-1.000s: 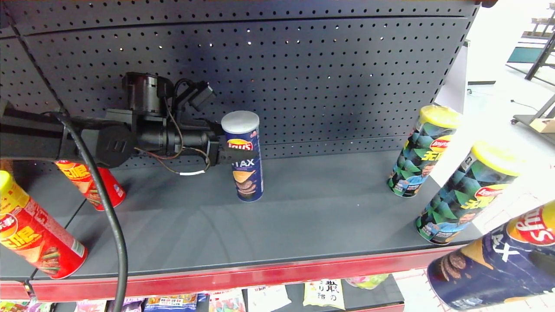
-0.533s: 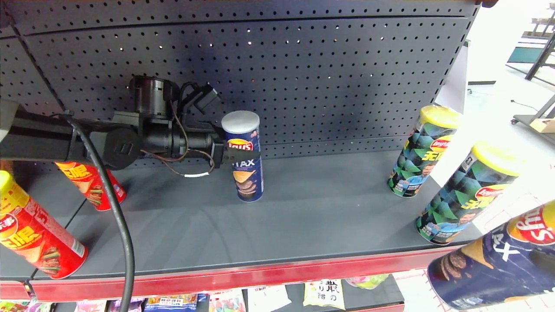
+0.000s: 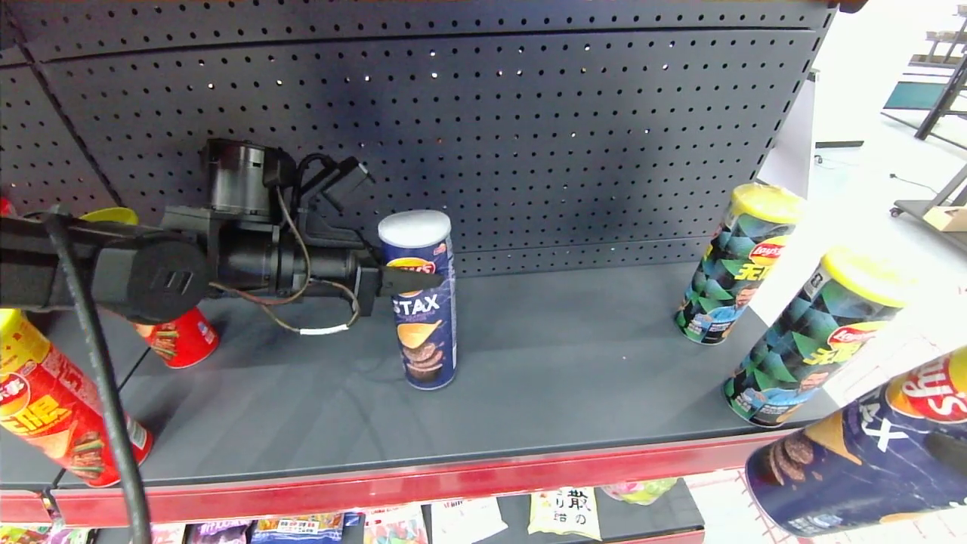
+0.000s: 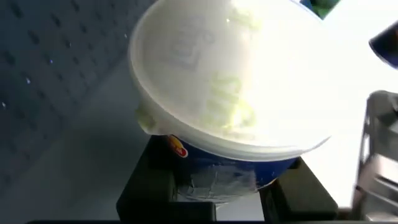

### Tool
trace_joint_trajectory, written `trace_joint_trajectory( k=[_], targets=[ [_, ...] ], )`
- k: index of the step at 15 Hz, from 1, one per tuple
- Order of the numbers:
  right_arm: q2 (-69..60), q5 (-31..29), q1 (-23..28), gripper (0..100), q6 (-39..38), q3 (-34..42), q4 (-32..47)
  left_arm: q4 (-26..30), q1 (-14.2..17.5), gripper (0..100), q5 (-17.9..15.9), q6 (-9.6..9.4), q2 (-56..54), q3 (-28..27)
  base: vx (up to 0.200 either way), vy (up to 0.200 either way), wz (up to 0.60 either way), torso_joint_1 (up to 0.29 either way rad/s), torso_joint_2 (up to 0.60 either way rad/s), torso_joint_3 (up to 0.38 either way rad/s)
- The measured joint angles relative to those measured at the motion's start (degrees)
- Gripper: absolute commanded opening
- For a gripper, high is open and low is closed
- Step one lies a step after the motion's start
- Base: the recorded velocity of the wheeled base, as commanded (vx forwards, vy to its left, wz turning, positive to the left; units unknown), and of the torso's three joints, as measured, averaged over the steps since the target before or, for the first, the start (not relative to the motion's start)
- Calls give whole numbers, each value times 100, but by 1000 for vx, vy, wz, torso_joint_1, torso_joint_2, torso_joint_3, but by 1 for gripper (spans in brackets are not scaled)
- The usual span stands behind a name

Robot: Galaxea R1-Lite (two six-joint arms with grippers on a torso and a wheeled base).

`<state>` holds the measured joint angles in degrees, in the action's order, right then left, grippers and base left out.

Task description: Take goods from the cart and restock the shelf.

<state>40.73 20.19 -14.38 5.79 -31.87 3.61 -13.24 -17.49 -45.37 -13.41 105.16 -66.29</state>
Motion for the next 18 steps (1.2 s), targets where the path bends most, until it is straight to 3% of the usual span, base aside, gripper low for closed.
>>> trace_joint_trajectory(
  k=[3, 7, 18],
  targets=[
    [-11, 0, 0, 0, -2, 0, 5, -52, -11, 0, 35, -20, -510, 751, 0, 0, 0, 0, 0, 0],
    [-11, 1, 0, 0, 1, -11, 5, -584, -76, 0, 110, -24, -817, 1359, 0, 0, 0, 0, 0, 0],
    [-10, -7, 0, 0, 4, -2, 6, -622, -235, 0, 363, -16, -1323, 2038, 0, 0, 0, 0, 0, 0]
  ],
)
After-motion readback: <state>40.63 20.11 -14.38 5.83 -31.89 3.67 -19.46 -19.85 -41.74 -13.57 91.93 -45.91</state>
